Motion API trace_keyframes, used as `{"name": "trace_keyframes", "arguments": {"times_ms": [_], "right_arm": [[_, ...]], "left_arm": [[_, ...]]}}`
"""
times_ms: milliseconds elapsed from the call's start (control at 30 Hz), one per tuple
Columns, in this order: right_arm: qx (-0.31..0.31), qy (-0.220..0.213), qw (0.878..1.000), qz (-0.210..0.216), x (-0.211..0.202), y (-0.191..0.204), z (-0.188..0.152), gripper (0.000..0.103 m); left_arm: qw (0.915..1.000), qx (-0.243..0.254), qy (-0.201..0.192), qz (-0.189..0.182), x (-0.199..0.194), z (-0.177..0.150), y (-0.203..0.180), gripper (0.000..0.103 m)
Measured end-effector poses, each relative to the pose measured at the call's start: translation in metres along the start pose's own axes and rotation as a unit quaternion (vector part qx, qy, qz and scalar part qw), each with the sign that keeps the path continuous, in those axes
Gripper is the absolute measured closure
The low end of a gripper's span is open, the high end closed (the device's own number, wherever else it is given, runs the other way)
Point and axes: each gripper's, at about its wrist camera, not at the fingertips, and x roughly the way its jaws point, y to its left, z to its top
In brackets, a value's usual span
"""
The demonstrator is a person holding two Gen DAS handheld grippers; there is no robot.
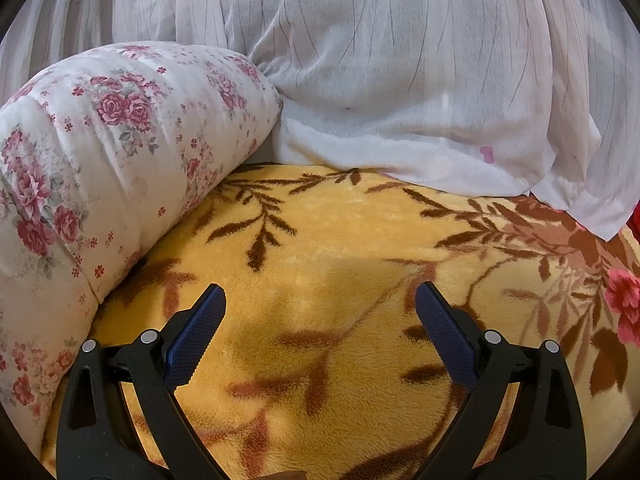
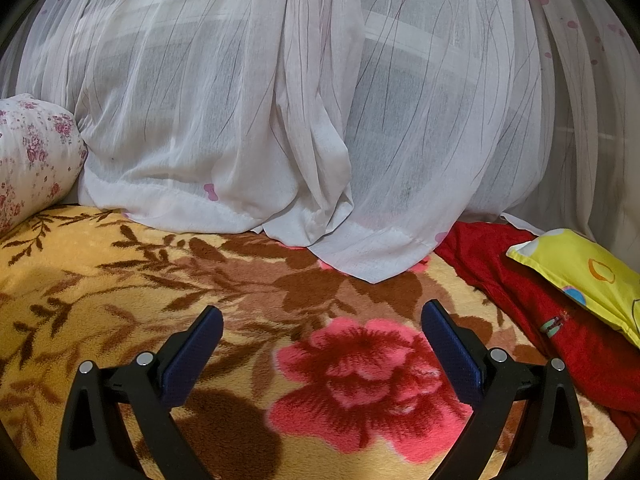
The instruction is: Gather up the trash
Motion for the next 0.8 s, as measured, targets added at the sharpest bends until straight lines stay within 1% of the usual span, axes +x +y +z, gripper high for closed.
{"name": "trace_keyframes", "arguments": {"times_ms": [800], "right_arm": [[0.0,0.0,1.0,0.001,0.0,0.0004,0.0022,0.005]], "left_arm": [[1.0,-0.001,0.002,0.0,-0.0002,-0.0004,-0.0006,0.01]]}}
